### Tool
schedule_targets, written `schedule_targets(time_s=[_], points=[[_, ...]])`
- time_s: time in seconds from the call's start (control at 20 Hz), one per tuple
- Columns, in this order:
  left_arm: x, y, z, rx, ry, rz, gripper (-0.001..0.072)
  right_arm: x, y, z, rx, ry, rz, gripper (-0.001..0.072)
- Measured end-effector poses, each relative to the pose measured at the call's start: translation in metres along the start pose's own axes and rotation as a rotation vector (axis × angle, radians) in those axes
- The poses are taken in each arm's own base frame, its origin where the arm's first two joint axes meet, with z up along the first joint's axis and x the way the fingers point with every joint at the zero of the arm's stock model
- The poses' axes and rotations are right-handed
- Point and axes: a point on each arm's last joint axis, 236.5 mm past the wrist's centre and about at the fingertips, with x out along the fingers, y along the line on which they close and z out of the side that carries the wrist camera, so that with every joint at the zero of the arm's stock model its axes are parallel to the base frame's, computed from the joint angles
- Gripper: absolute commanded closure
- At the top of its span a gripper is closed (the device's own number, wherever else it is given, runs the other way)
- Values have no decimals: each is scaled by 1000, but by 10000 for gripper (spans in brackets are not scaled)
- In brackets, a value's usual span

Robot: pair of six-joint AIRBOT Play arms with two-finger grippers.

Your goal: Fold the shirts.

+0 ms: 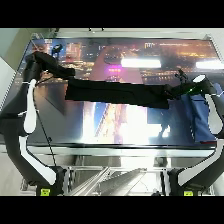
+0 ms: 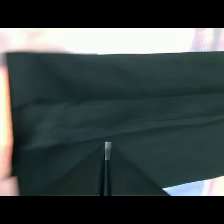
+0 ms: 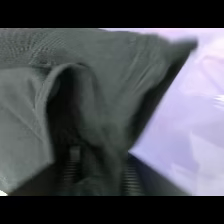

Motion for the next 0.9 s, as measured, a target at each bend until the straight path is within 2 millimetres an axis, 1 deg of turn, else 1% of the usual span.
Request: schedule_targets(time_s=[0.05,0.1,0.2,0.25,0.3,0.4,0.5,0.6,0.65,0.75,0.9], points=[[8,-13,-1,18,8,-19,682,4,1,-1,2,7,12,650],[17,-27,-3,36,16,-43,682,7,4,-3,6,14,33,681],[38,-65,-9,75,40,-108,682,7,8,-4,-3,22,47,691],[51,-86,-14,96,50,-141,683,5,10,-2,-13,19,48,691],[62,-104,-19,114,63,-163,682,-1,14,2,-25,12,52,691],[85,-137,-31,158,85,-195,683,-20,35,15,-67,-23,76,691],[105,-169,-42,196,96,-224,683,-45,63,25,-136,-48,95,692],[123,-192,-52,227,98,-236,683,-70,96,33,-210,-77,114,692],[131,-201,-56,237,96,-242,683,-78,110,34,-238,-78,121,692],[144,-219,-59,255,89,-255,682,-88,137,30,-287,-68,136,691],[154,-235,-55,270,85,-273,683,-92,172,23,-351,-56,154,691]])
